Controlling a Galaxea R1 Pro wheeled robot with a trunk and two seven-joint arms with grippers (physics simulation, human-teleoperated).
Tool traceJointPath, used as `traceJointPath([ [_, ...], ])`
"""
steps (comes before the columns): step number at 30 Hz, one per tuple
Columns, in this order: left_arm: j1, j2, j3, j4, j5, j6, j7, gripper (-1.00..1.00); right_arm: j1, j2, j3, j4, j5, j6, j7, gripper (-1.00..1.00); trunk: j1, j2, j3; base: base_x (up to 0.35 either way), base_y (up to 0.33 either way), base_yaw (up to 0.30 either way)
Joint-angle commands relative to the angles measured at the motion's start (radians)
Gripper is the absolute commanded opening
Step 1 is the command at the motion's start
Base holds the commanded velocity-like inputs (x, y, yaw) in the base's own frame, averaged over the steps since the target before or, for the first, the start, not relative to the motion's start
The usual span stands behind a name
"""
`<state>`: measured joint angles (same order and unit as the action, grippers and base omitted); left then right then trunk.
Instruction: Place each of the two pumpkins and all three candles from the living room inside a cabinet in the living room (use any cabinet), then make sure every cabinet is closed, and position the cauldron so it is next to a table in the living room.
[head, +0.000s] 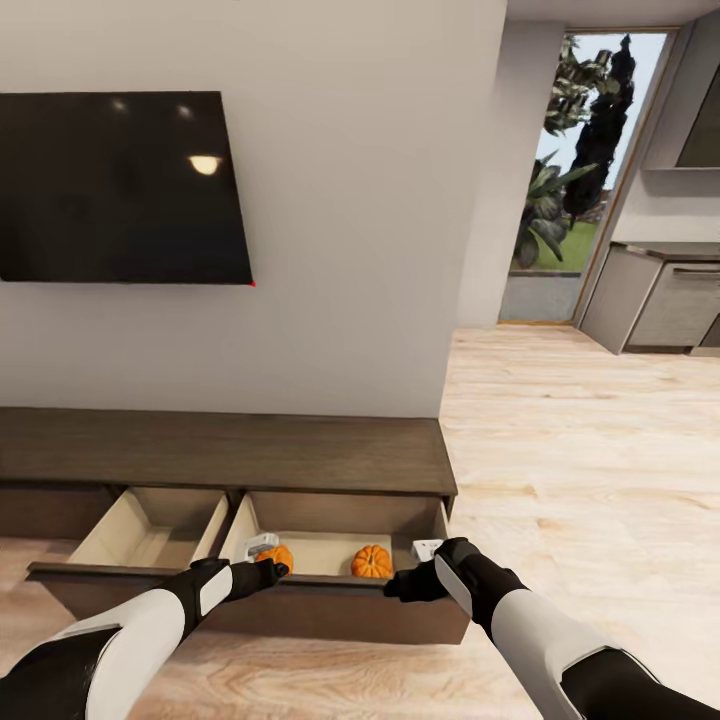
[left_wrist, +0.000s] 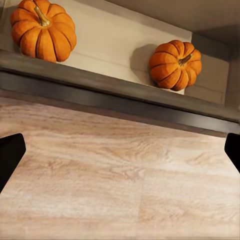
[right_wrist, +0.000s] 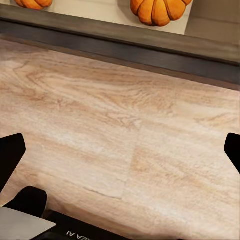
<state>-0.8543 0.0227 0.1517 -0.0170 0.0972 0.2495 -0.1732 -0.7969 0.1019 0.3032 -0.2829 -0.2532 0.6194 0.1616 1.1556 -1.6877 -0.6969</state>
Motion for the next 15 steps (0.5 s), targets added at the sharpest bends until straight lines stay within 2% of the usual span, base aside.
traceJointPath([
  [1, 0.0, 0.0, 0.002, -0.001, 0.01, 0.008, -0.002, 1.0, -0.001, -0.001, 0.008, -0.001, -0.009, 0.003, -0.002, 1.0, 0.0, 0.0, -0.001, -0.085, 0.0, 0.0],
  [7, 0.0, 0.0, 0.003, -0.001, 0.01, 0.008, -0.002, 1.0, -0.001, -0.001, 0.008, -0.001, -0.009, -0.006, -0.002, 1.0, 0.0, 0.0, -0.001, -0.135, -0.038, 0.0],
  [15, 0.0, 0.0, 0.002, -0.001, 0.01, 0.008, -0.002, 1.0, 0.0, -0.001, 0.008, -0.001, -0.009, -0.011, -0.003, 1.0, 0.0, 0.0, -0.001, -0.026, -0.009, 0.0],
])
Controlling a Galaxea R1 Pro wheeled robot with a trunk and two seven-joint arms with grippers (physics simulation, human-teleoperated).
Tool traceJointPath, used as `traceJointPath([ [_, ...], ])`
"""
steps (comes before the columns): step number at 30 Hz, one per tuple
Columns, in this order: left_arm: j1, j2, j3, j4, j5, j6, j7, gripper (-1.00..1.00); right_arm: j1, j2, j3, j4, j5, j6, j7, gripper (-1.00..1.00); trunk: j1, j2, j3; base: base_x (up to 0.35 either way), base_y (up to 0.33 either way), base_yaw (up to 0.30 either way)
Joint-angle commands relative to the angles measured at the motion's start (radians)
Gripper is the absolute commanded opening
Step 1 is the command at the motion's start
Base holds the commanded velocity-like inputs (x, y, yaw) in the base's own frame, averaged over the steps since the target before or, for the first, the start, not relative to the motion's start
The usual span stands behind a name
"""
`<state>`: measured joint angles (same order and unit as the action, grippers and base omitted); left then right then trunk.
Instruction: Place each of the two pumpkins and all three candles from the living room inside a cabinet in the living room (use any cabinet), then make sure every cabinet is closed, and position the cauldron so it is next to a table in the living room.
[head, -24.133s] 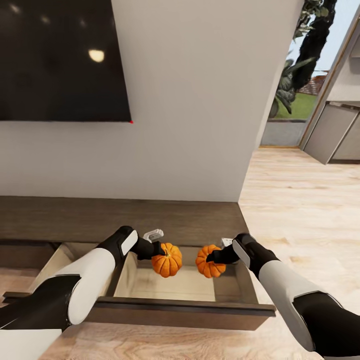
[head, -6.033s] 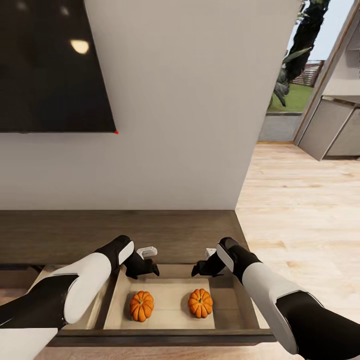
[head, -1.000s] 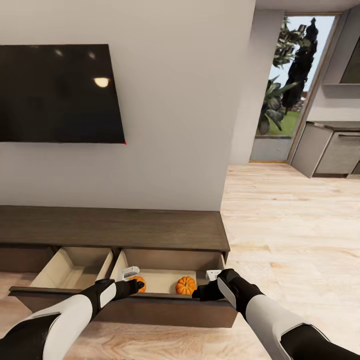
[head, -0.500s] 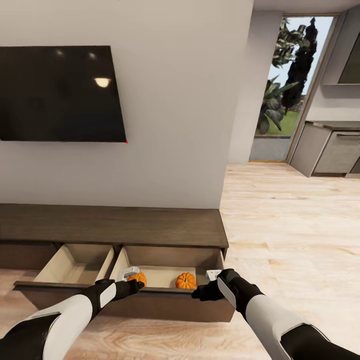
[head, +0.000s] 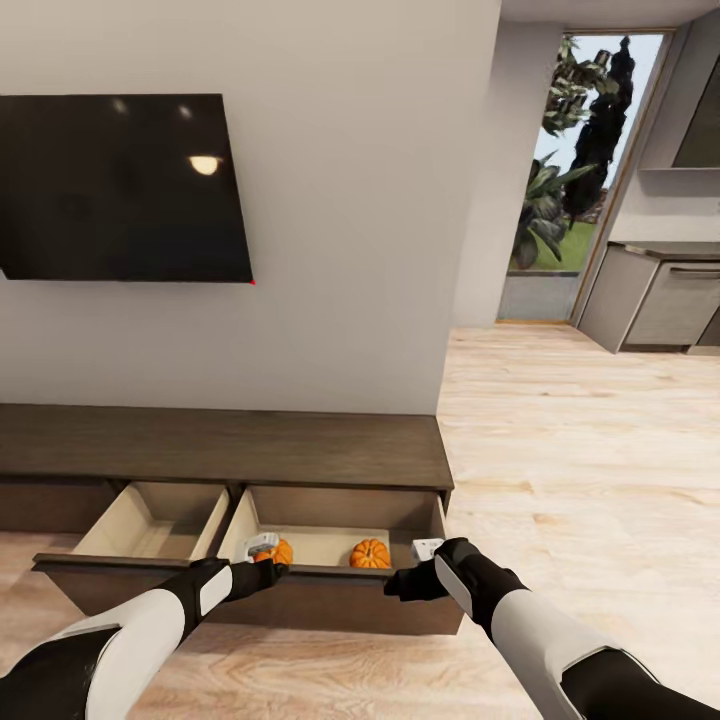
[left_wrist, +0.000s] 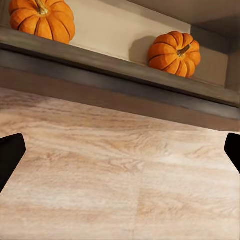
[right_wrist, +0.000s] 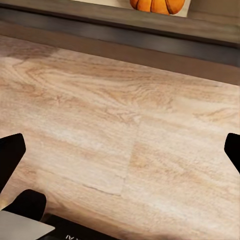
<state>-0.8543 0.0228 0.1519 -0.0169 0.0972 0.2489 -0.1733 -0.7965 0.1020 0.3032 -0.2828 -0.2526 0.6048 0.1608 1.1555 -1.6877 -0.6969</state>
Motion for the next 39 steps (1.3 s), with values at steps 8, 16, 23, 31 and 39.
traceJointPath([
  [8, 0.0, 0.002, 0.003, -0.002, 0.01, -0.004, -0.002, 1.0, 0.0, -0.001, 0.008, -0.001, -0.011, -0.002, -0.001, 1.0, 0.0, 0.0, -0.001, -0.002, -0.001, 0.0],
  [16, 0.0, 0.003, 0.004, -0.002, 0.014, -0.042, -0.003, 1.0, 0.0, -0.001, 0.008, 0.0, -0.01, -0.077, -0.001, 1.0, 0.011, -0.021, -0.01, 0.0, 0.0, 0.0],
  [23, 0.007, -0.006, 0.004, 0.009, 0.024, -0.121, -0.002, 1.0, 0.077, -0.001, 0.01, -0.001, -0.011, -0.266, 0.0, 1.0, 0.038, -0.07, -0.032, 0.0, 0.0, 0.0],
  [31, 0.008, -0.028, 0.003, 0.01, 0.02, -0.122, 0.0, 1.0, 0.117, 0.0, 0.01, -0.001, -0.011, -0.386, 0.0, 1.0, 0.069, -0.126, -0.057, 0.0, 0.0, 0.0],
  [39, 0.034, -0.043, -0.001, 0.011, 0.014, -0.171, 0.0, 1.0, 0.132, -0.001, 0.01, -0.001, -0.011, -0.444, 0.0, 1.0, 0.1, -0.182, -0.082, 0.0, 0.0, 0.0],
])
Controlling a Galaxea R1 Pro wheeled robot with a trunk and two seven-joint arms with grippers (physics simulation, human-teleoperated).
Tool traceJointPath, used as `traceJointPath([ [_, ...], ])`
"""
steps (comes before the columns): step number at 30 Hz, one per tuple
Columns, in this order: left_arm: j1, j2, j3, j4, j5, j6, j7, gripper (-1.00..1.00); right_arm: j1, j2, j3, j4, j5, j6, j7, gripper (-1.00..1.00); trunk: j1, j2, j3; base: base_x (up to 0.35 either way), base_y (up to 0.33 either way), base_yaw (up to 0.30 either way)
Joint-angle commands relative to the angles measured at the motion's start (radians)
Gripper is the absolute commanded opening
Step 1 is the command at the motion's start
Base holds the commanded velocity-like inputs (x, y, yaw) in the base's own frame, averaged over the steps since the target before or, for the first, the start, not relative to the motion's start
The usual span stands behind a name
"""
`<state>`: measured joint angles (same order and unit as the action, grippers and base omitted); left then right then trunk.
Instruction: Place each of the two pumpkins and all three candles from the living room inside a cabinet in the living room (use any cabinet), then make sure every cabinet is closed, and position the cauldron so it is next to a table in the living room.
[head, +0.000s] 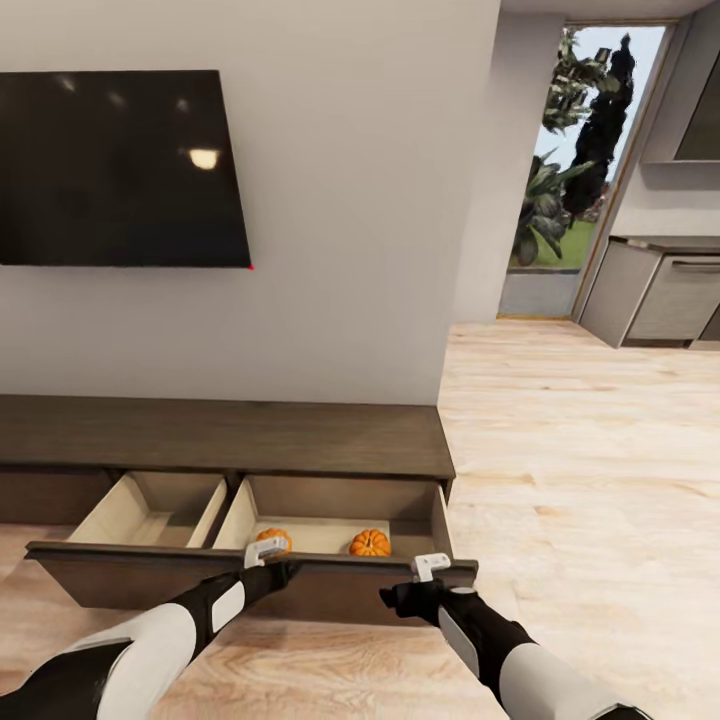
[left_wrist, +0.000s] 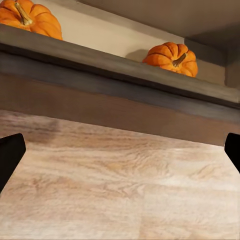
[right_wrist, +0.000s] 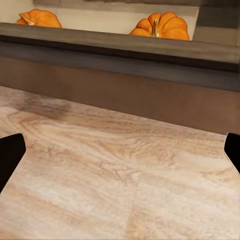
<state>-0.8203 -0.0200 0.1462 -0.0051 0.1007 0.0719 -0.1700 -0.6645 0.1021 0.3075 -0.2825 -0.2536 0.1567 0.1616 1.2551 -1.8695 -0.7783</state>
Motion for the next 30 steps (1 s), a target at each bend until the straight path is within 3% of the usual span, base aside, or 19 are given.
traceJointPath([
  [1, 0.002, 0.0, 0.004, 0.0, 0.01, -0.008, -0.004, 1.0, 0.001, -0.001, 0.006, -0.001, -0.01, -0.007, -0.001, 1.0, 0.004, -0.008, -0.004, 0.0, 0.0, 0.0],
  [6, 0.008, -0.001, 0.003, 0.002, -0.001, -0.071, -0.006, 1.0, 0.024, -0.001, 0.005, -0.001, -0.01, -0.082, -0.001, 1.0, 0.023, -0.043, -0.02, 0.0, 0.0, 0.0],
  [10, 0.01, -0.001, 0.003, 0.012, -0.032, -0.09, -0.005, 1.0, 0.038, -0.001, 0.005, -0.001, -0.01, -0.121, -0.002, 1.0, 0.038, -0.071, -0.032, 0.0, 0.0, 0.0],
  [15, 0.01, -0.011, 0.003, 0.022, -0.078, -0.098, -0.003, 1.0, 0.043, -0.001, 0.005, 0.0, -0.01, -0.138, -0.002, 1.0, 0.057, -0.106, -0.048, 0.0, 0.0, 0.0],
  [20, 0.017, -0.03, 0.003, 0.025, -0.103, -0.103, 0.021, 1.0, 0.048, -0.001, 0.005, 0.0, -0.009, -0.172, -0.002, 1.0, 0.077, -0.141, -0.064, 0.0, 0.0, 0.0],
  [25, 0.023, -0.032, 0.001, 0.025, -0.111, -0.104, 0.052, 1.0, 0.049, -0.001, 0.005, 0.009, -0.01, -0.183, -0.002, 1.0, 0.096, -0.176, -0.079, 0.0, 0.0, 0.0],
  [30, 0.025, -0.033, 0.001, 0.025, -0.143, -0.105, 0.068, 1.0, 0.049, -0.001, 0.005, 0.017, -0.01, -0.198, -0.002, 1.0, 0.115, -0.211, -0.095, 0.0, 0.0, 0.0],
])
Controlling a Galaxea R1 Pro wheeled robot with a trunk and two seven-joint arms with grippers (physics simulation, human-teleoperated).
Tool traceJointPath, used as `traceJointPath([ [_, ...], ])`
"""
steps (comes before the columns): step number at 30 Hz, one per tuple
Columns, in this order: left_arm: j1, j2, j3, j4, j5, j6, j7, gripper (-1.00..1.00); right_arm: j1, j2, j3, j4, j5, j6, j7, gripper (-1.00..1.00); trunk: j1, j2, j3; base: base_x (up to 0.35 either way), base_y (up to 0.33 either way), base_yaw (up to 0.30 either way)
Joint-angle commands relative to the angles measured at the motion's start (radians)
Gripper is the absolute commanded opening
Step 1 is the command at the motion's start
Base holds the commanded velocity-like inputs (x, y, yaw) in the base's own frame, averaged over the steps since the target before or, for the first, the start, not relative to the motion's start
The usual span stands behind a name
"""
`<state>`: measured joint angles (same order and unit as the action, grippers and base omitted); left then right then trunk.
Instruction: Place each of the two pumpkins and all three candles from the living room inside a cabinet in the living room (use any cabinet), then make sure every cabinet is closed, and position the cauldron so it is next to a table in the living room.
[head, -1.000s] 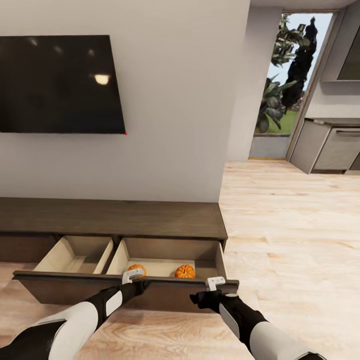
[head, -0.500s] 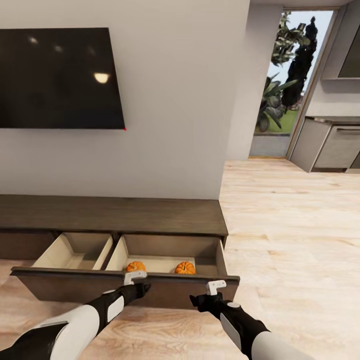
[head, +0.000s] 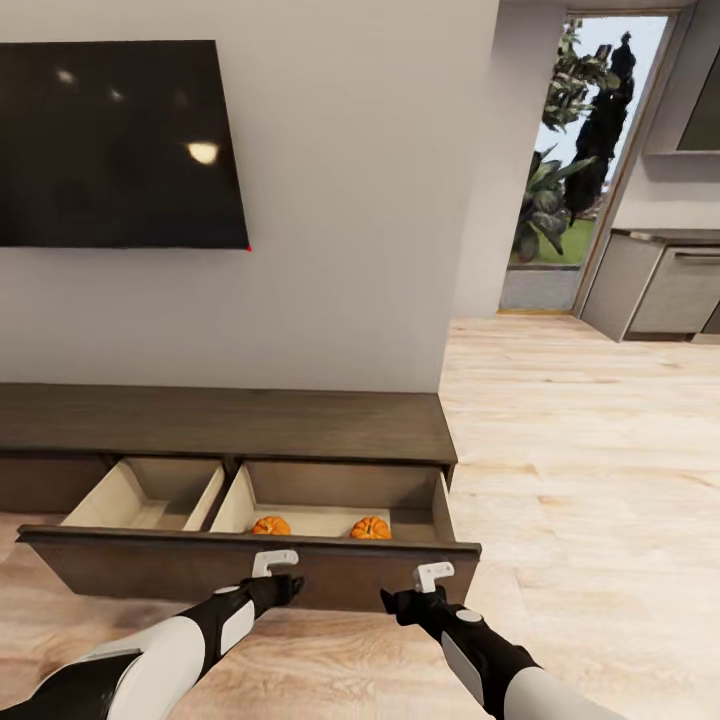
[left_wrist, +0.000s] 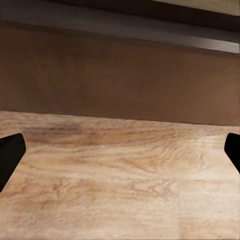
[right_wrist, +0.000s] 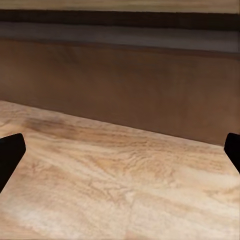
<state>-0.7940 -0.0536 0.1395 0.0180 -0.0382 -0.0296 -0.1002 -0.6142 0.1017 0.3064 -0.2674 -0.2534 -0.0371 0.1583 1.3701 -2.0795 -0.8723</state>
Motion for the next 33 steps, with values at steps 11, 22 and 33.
traceJointPath([
  [11, 0.001, -0.001, 0.009, 0.002, -0.023, -0.046, 0.0, 1.0, -0.001, 0.0, 0.007, 0.003, -0.01, -0.025, 0.001, 1.0, 0.042, -0.078, -0.035, 0.0, 0.0, 0.0],
  [22, 0.001, 0.0, 0.009, 0.002, -0.023, -0.087, -0.005, 1.0, -0.001, 0.0, 0.008, 0.004, -0.01, -0.029, 0.001, 1.0, 0.084, -0.155, -0.07, 0.0, 0.0, 0.0],
  [33, 0.001, 0.002, 0.009, 0.001, -0.022, -0.089, -0.012, 1.0, -0.001, 0.0, 0.008, 0.004, -0.01, -0.05, 0.001, 1.0, 0.126, -0.232, -0.104, 0.0, 0.0, 0.0],
])
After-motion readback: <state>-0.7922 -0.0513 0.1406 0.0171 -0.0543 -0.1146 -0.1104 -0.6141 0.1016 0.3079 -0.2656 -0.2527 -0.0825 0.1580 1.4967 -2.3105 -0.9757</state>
